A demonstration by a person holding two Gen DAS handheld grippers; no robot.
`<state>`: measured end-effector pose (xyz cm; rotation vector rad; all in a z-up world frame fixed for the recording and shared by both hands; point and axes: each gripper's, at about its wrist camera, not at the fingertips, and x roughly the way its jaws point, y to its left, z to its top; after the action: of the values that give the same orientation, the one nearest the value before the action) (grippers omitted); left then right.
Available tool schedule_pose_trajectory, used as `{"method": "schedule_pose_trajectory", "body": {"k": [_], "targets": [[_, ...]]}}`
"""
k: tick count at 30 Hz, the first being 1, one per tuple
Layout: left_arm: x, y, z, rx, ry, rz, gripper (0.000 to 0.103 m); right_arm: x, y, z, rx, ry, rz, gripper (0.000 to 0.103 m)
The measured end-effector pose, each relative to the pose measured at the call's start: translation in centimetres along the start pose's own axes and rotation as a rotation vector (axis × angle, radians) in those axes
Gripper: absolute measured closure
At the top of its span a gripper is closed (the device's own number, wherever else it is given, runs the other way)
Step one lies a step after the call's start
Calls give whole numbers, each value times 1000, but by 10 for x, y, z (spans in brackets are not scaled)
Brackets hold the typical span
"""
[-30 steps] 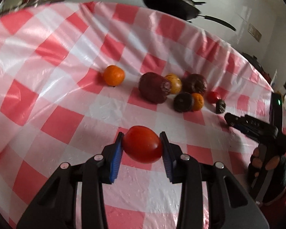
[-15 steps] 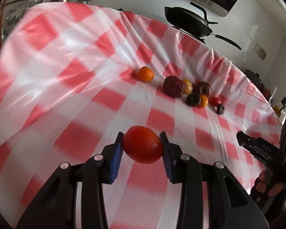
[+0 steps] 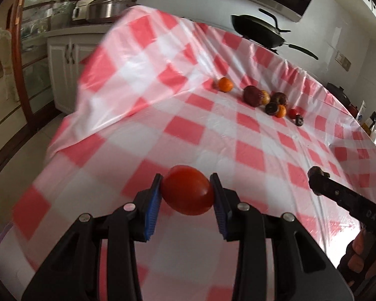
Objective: Organize fruits
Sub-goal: 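Carry both held fruits over the white purple-rimmed box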
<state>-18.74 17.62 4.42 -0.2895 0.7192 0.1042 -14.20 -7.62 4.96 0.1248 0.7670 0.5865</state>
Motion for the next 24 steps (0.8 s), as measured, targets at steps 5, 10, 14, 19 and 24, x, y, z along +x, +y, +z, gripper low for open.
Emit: {"method": "schedule_pose_trajectory", "body": {"k": [5,10,14,19,24], "targets": [[-18,28,-15,-9,-2,32,64,8,41,-17,-98,37,45,61],[-35,52,-26,-13,-13,58,64,19,79,-38,-195,90,80,61],[-50,72,-34,-27,-17,81,64,18,109,-52,-276,107,134,61],[-80,101,-46,-41,-40,148,64,16,148,-72,-392,131,215,61],[-109,142,-70,-90,-39,225,64,15,195,-101,-545,167,328,60]]}}
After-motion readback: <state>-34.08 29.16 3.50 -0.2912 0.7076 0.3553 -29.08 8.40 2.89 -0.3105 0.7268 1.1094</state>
